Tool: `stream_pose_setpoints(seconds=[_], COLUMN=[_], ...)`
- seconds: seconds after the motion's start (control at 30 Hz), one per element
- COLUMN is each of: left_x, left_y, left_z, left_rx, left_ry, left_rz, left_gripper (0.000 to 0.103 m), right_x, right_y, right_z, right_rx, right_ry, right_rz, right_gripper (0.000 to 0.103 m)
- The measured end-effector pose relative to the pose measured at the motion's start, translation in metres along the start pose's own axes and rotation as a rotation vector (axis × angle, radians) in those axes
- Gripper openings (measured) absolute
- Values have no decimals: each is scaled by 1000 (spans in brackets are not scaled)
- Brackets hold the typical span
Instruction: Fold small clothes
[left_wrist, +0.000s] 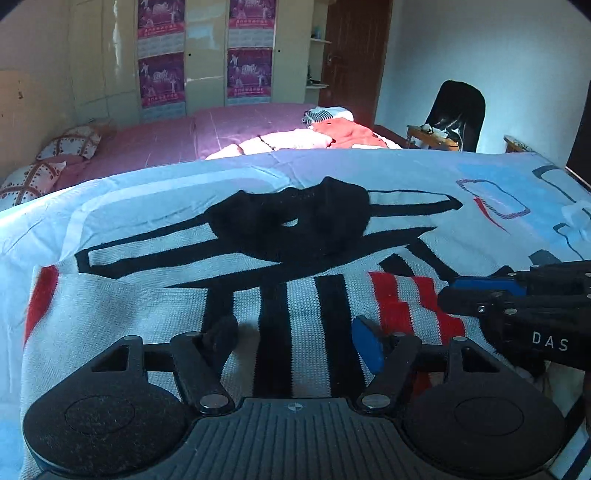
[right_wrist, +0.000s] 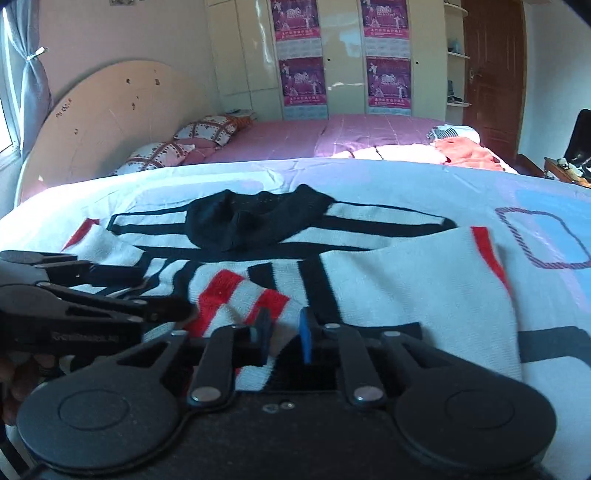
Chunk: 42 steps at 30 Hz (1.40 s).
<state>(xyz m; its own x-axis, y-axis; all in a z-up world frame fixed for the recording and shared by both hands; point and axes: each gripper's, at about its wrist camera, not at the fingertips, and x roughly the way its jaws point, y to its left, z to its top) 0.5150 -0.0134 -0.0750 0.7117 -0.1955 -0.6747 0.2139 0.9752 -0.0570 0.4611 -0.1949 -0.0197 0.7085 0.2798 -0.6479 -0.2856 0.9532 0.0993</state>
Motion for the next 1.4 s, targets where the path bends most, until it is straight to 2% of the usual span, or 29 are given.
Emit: stream_pose_setpoints(seconds=[0.03,0.07,0.1,0.17,0.2,0.3,0.37,0.47,0.53,0.6,0.7,0.77,0.8,0.87,0.97,1.1,1.13,1.2,1.23,1.27,1.33,1.4], left_x=[-9,-13,-10,7,9,0,-12,-31,-46,-63,-72,-66,-63,-54,-31,2,13,23,27,28,18,-5], left_y=[2,6,8,12,13,15,24,47,55,62,65,69,73,81,94,113,117,114,109,107,103,94], left_z=[0,1,3,-1,-6,-9,-21,-40,-44,-47,-50,-49,-47,-38,-21,-5,-3,2,5,7,5,-6], left_rx=[-7,-8,-11,-27,-27,-34,-20,-41,-42,-69,-77,-94,-113,-151,-176,-204,-208,-206,-184,-179,-197,-185], left_ry=[-41,-63,-46,25,-3,-3,-13,-44,-53,-85,-108,-117,-137,-175,-165,-86,-46,-29,-13,-10,-17,-47], left_rz=[8,21,40,37,37,52,90,104,119,121,147,186,178,180,232,266,264,274,287,299,280,278], left_gripper=[68,68,68,68,71,71,71,71,71,71,71,71,71,71,71,71,73,84,86,86,85,85], right_x=[-8,-14,-15,-2,8,9,-2,-16,-31,-54,-61,-50,-42,-25,-2,19,28,55,60,63,54,25], right_y=[-2,-4,-6,-4,-1,-3,-17,-48,-69,-82,-91,-98,-105,-120,-130,-134,-136,-147,-152,-155,-155,-149], right_z=[2,4,7,9,6,-2,-5,-19,-20,-22,-21,-13,-8,1,12,27,31,38,39,43,47,39], right_rx=[10,24,34,24,4,-36,-14,-19,66,124,150,143,164,194,173,101,88,89,86,95,114,104], right_ry=[-23,-54,-71,-35,5,-7,-12,-21,-30,-110,-153,-161,-163,-168,-150,-158,-150,-55,-66,-52,-38,-94], right_rz=[-2,9,23,39,39,17,-44,-153,-126,-122,-124,-169,-175,-186,-180,-160,-156,-185,-187,-175,-166,-132], right_gripper=[20,20,20,20,19,15,14,16,21,24,18,12,8,8,8,8,8,10,14,14,13,15])
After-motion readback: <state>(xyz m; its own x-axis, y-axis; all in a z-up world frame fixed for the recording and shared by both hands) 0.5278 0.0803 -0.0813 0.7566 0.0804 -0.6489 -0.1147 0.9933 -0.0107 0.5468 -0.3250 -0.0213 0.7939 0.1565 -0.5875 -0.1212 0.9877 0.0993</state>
